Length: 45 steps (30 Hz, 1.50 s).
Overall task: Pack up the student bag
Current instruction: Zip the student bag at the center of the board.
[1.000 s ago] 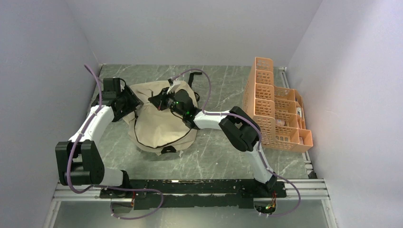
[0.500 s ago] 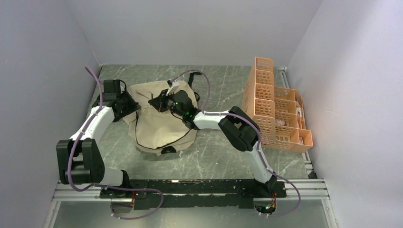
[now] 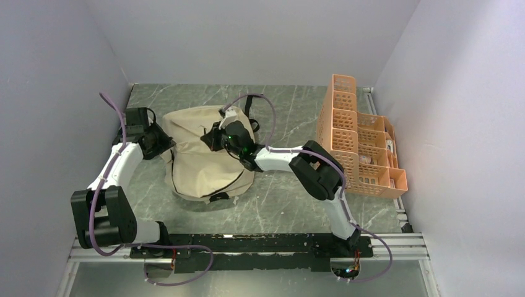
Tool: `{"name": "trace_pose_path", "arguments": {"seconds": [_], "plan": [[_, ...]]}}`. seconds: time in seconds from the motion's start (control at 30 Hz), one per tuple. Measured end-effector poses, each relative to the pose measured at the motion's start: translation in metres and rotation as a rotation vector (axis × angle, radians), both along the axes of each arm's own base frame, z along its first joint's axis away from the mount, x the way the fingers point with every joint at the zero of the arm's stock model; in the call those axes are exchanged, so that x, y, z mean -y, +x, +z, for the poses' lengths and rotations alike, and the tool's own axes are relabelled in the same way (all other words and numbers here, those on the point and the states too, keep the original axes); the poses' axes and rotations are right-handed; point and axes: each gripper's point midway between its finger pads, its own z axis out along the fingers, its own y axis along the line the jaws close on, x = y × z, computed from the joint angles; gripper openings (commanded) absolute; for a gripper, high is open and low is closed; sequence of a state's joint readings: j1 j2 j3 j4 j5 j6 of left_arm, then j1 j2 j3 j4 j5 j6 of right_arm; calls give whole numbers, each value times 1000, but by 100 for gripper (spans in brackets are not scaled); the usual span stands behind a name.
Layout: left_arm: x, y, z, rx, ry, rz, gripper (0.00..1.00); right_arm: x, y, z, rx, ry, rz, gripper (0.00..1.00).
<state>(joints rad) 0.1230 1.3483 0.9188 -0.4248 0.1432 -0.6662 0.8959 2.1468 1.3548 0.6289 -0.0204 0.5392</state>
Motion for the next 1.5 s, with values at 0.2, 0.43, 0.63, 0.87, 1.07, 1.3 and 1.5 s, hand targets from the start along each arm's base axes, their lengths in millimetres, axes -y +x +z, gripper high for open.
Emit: {"name": "trace_pose_path", "arguments": {"seconds": [0.2, 0.43, 0.63, 0.87, 1.07, 1.3, 1.5], "plan": [[-2, -2, -2, -11, 0, 6, 5, 27, 1, 1, 0, -71, -87, 0], [-8, -7, -6, -37, 17, 31, 5, 64, 3, -14, -2, -185, -197, 0], [-14, -11, -9, -58, 28, 52, 5, 103, 16, -23, -3, -270, -296, 0], [-15, -13, -10, -71, 24, 61, 5, 127, 28, -34, -34, -298, -325, 0], [-14, -13, -10, -71, 21, 60, 5, 131, 28, -39, -59, -302, -296, 0], [-14, -13, -10, -71, 19, 57, 5, 126, 31, -62, -106, -339, -252, 0], [-14, -14, -10, -71, 19, 55, 5, 126, 32, -73, -117, -362, -244, 11]]}}
